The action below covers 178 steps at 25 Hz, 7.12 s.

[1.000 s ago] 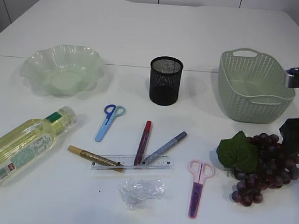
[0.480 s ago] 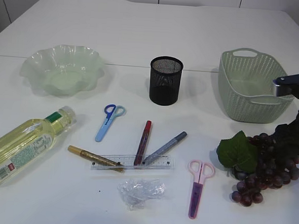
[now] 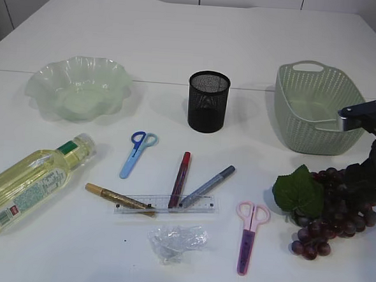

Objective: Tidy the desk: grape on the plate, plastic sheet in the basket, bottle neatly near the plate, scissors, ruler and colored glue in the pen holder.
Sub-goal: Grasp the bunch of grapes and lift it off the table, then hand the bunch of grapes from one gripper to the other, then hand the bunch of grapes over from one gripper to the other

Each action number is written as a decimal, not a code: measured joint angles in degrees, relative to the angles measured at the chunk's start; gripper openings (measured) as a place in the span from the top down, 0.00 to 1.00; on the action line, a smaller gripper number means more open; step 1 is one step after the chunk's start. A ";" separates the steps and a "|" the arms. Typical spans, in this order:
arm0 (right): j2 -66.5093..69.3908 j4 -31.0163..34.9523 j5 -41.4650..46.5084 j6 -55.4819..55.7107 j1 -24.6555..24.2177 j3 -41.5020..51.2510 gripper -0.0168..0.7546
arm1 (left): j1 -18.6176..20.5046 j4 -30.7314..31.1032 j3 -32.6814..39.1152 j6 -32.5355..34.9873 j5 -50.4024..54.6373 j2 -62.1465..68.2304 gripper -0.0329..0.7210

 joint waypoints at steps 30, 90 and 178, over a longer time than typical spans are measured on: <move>7.36 -0.12 -5.98 0.00 0.00 -1.01 0.25 | 0.00 -1.12 0.00 0.00 0.86 0.00 0.23; -15.30 16.90 15.62 -0.47 1.75 -6.21 0.73 | 0.00 -6.39 0.00 10.49 2.39 0.62 0.31; -26.01 55.11 29.18 -23.08 1.75 -6.21 0.74 | -33.46 -49.07 -44.58 67.92 -30.46 81.31 0.15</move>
